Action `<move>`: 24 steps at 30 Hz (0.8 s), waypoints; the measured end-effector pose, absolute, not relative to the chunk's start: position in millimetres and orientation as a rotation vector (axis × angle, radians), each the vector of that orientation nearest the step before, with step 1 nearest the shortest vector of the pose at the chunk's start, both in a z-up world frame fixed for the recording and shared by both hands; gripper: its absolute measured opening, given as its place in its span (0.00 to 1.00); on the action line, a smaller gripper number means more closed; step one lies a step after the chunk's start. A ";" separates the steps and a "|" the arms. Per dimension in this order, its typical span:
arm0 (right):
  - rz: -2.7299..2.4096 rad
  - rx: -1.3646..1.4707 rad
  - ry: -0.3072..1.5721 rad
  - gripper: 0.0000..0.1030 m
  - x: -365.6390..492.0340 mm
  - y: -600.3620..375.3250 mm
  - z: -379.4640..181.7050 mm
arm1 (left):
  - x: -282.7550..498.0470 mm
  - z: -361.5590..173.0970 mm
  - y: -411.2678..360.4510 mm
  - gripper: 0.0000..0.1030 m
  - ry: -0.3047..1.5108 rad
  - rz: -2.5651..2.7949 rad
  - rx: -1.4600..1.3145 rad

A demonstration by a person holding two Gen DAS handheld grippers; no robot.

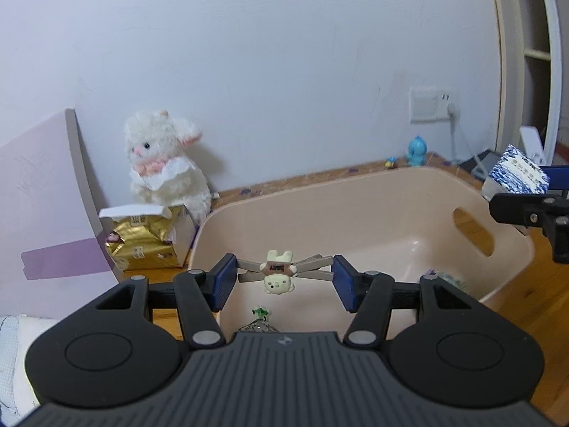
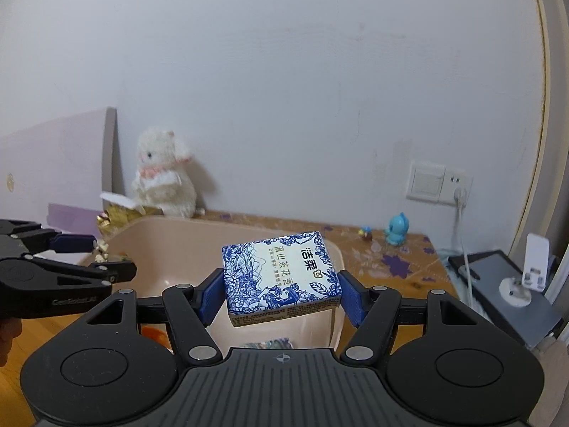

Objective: Organize objects
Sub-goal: 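Lift both items over the basket and open both tools to drop them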

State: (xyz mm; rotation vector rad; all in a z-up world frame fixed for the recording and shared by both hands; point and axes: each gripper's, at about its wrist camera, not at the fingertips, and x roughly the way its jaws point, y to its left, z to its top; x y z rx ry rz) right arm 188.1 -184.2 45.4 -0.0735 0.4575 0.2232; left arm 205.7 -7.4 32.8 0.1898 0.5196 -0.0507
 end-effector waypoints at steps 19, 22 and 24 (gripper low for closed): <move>0.203 -0.094 0.527 0.82 197.2 -173.0 21.5 | 224.0 12.5 3.7 0.88 0.595 -0.006 0.175; 0.206 -0.100 0.496 0.91 182.1 -171.5 31.1 | 211.8 21.2 9.4 0.91 0.586 -0.002 0.153; 0.205 -0.112 0.484 0.97 172.4 -169.2 36.4 | 202.2 26.3 13.0 0.91 0.577 0.001 0.146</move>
